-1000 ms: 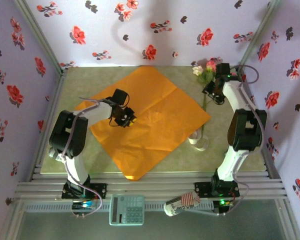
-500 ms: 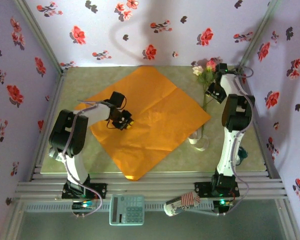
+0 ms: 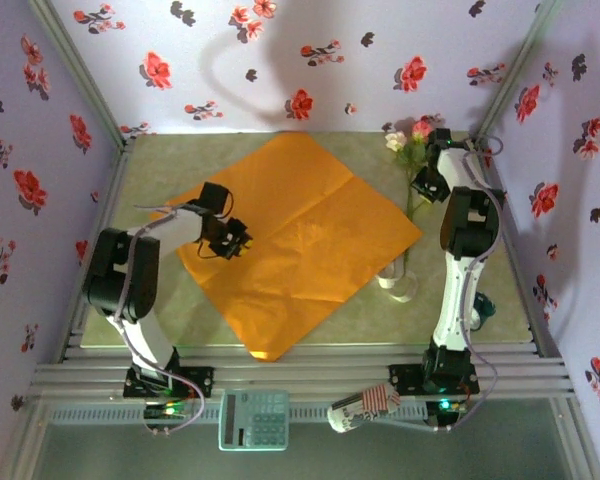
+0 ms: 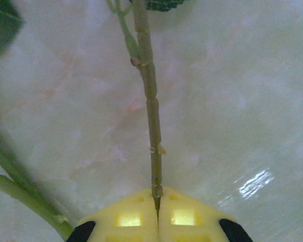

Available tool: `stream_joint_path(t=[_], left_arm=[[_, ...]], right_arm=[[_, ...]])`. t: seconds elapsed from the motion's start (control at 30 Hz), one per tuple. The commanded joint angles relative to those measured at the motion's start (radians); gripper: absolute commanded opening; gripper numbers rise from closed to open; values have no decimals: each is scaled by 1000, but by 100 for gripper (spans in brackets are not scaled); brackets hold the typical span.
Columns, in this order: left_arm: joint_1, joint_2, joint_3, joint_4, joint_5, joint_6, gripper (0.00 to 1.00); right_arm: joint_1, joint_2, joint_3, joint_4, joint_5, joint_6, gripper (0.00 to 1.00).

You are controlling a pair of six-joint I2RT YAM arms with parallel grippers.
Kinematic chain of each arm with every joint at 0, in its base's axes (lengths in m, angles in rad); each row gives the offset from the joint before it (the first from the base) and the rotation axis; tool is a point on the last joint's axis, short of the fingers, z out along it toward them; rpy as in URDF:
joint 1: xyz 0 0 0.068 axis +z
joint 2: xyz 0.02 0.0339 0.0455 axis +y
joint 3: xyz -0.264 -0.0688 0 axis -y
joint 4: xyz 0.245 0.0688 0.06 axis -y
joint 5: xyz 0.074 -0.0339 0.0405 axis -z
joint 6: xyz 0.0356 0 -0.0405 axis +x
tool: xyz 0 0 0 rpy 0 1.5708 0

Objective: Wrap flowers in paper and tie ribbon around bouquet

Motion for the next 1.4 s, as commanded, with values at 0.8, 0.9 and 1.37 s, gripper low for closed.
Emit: stream_joint_path(t=[0.8,0.9,1.37], left_arm=[[-31,-80,-247,64,31,-76,10],[-33,-97,-260,78,34,-95,10],[-72,-101,-297,141,37,-152,10]], right_arm=[[435,-420,-55,354,-343,-240,0],[526,-343,-106,398,-459,-151,0],[669,16,-26,401,-482,4,1]])
